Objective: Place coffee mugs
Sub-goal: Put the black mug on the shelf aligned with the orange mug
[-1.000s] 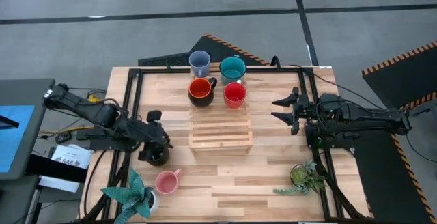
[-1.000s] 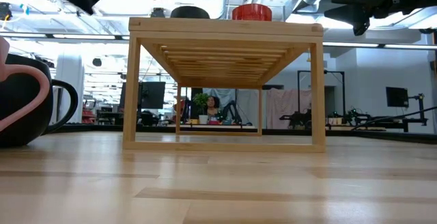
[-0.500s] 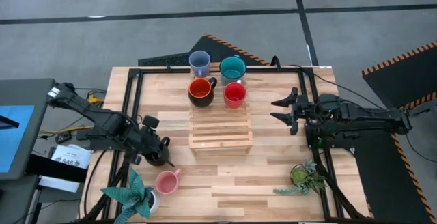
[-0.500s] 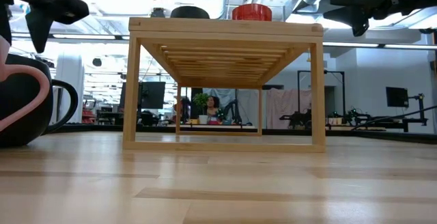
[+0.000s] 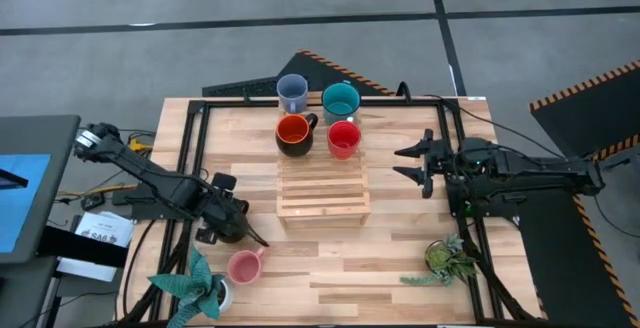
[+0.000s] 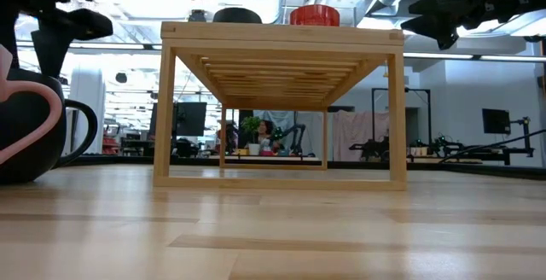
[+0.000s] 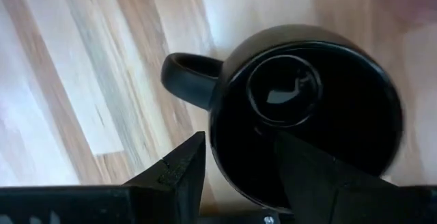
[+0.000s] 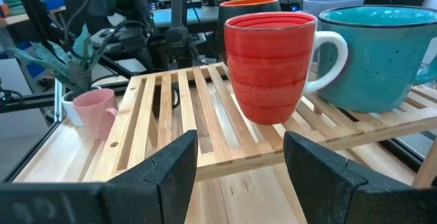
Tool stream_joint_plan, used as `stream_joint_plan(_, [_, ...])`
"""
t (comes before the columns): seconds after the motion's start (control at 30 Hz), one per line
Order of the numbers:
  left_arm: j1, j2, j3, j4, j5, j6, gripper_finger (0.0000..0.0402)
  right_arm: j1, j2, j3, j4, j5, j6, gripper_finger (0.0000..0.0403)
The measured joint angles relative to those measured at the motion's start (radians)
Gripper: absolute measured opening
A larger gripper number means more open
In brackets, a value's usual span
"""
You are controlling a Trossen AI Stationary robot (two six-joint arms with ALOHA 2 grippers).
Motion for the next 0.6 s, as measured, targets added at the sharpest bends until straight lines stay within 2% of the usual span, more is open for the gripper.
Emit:
stream_joint_plan(0.13, [0.000, 0.053, 0.000, -0.002, -0.024, -0.040, 0.0160, 0.000, 0.000, 0.000, 0.000, 0.000, 0.000, 0.0244])
stream_joint_plan(0.37, [0.001, 0.127, 0.000, -0.013, 0.000, -0.071, 0.0155, 0.000, 0.000, 0.000, 0.000, 0.000, 0.000, 0.0244])
stream_joint_plan(0.5, [0.002, 0.164, 0.000, -0.033, 0.005, -0.068, 0.0127, 0.000, 0.000, 0.000, 0.000, 0.000, 0.000, 0.0244])
stream_joint_plan(0.6, [0.001, 0.179, 0.000, -0.048, 0.016, -0.056, 0.0083, 0.000, 0.000, 0.000, 0.000, 0.000, 0.000, 0.0244])
